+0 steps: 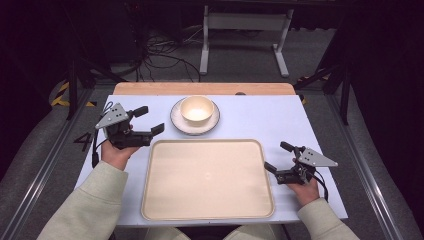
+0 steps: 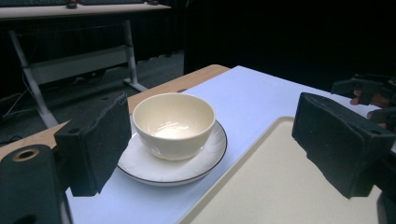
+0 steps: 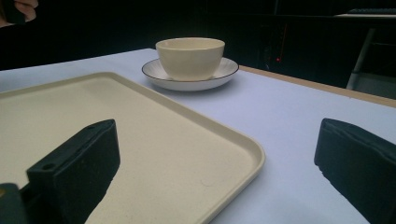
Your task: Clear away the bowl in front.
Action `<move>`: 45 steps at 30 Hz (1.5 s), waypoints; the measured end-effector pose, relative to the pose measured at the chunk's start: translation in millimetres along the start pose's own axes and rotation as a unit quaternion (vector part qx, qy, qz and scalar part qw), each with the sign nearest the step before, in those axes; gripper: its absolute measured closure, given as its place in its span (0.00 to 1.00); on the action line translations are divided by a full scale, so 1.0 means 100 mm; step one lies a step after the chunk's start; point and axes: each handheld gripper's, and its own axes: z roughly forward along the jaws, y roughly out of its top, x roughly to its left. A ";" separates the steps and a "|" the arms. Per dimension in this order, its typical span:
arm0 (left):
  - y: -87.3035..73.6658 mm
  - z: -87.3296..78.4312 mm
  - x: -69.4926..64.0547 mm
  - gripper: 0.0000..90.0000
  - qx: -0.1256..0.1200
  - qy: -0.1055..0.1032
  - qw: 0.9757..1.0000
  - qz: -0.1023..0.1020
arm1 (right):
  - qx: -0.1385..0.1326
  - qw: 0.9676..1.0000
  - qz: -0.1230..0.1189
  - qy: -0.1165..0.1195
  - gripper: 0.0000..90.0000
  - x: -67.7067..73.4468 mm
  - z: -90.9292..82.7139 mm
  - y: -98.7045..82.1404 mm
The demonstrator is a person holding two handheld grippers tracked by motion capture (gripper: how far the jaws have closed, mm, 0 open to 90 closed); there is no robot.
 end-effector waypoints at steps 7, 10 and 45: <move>0.08 0.12 0.04 0.14 0.001 -0.001 1.000 0.000 | 0.000 1.000 0.000 0.001 0.00 0.00 0.00 0.00; 0.09 0.18 0.07 0.14 -0.001 0.000 1.000 -0.010 | 0.000 1.000 0.000 0.001 0.00 0.00 0.00 0.00; 0.42 0.77 0.37 0.13 -0.004 0.030 1.000 0.000 | -0.003 1.000 0.005 -0.002 0.00 0.00 -0.01 0.00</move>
